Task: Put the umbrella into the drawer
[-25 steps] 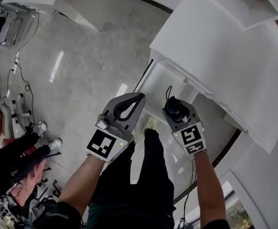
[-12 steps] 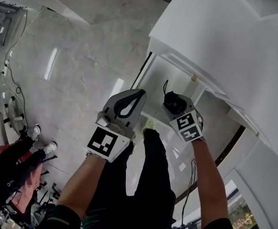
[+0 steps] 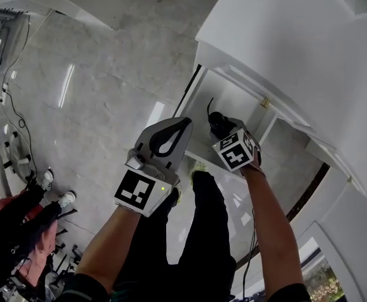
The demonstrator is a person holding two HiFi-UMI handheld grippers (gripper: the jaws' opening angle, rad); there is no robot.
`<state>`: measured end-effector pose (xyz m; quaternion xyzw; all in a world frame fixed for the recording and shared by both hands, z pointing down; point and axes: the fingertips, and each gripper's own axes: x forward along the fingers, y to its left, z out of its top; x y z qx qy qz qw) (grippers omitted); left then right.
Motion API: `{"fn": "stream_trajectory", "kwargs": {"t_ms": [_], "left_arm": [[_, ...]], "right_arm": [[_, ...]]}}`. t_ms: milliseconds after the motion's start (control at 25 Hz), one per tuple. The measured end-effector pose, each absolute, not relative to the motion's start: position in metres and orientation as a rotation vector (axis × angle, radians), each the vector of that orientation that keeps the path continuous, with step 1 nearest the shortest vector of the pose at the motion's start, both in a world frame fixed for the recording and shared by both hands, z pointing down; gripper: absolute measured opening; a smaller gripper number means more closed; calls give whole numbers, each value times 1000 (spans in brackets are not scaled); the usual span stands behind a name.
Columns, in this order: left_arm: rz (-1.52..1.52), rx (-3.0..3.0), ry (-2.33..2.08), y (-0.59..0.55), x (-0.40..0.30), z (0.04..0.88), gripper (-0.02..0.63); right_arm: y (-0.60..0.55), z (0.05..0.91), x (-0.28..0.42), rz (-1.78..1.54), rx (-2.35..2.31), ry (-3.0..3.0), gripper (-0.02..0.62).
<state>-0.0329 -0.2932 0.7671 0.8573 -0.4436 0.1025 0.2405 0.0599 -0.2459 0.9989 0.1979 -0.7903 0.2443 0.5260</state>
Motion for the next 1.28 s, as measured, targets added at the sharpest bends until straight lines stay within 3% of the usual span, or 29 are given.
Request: {"fn": "stream_trajectory", "kwargs": {"t_ms": [800,1280], "left_arm": [[273,2319,-1259,-304,-54,797,9],[306,2317,-1234,-301,-54,777,9]], "right_arm": [[-266,1102,54,774,531,-1681,216],[-267,1051,55,786,616,-1741,206]]}}
